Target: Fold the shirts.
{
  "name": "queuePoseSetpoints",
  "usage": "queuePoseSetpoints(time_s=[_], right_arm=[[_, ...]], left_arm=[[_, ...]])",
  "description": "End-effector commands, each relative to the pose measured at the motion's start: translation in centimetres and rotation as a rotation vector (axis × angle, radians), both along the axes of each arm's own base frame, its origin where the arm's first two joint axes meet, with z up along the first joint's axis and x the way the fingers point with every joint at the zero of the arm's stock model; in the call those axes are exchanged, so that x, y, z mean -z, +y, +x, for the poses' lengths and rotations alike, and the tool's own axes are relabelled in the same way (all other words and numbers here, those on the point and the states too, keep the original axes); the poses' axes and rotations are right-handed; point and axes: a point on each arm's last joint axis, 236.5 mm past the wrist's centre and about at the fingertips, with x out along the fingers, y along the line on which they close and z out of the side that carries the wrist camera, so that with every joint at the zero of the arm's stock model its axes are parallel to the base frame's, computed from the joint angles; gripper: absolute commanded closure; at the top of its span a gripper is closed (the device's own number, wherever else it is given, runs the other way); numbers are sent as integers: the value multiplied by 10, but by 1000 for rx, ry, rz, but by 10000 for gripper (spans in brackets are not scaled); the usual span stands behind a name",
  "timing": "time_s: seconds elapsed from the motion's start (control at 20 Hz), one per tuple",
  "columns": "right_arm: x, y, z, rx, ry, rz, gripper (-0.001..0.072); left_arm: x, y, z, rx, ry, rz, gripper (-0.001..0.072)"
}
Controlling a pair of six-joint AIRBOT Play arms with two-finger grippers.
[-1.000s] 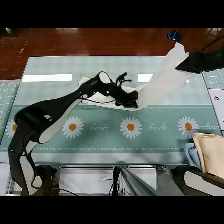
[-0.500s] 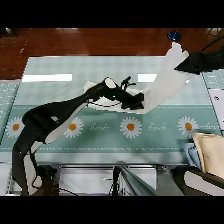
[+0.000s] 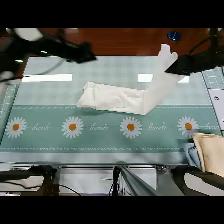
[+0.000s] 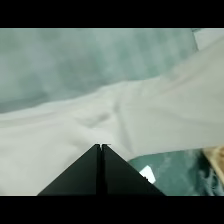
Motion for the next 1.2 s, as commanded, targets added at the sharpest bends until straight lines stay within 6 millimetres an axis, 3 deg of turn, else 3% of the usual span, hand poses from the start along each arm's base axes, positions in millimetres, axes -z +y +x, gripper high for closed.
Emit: queuePoseSetpoints(time_s=[0.0,0.15,0.25,0.45,0.65,0.7,0.75,0.85,0.9,1.0,1.15], right_arm=[[1,43,14,-2,-59,-12,692],[9,94,25,-12,-79,34,692],[24,130,28,-28,-63,59,692],[65,205,31,-46,-35,113,691],[121,279,27,9,27,188,690],[134,300,22,19,56,226,663],[145,317,15,31,88,260,578],[164,347,-4,45,161,313,310],[167,356,-13,33,182,325,239],[156,361,-26,-43,162,315,235],[100,332,-14,-112,56,324,235]], left_arm=[[-56,128,-30,-142,-98,184,681],[-78,181,-72,-198,-81,234,680],[-93,195,-88,-229,-106,249,680],[-110,182,-101,-208,-159,252,680],[-100,153,-107,-114,-146,249,680],[-91,147,-109,-91,-129,249,680],[-82,143,-110,-73,-106,247,680],[-58,137,-114,-49,-47,241,680],[-45,136,-115,-40,-20,240,680],[-20,135,-116,-32,28,237,680],[9,134,-121,-31,90,229,680]])
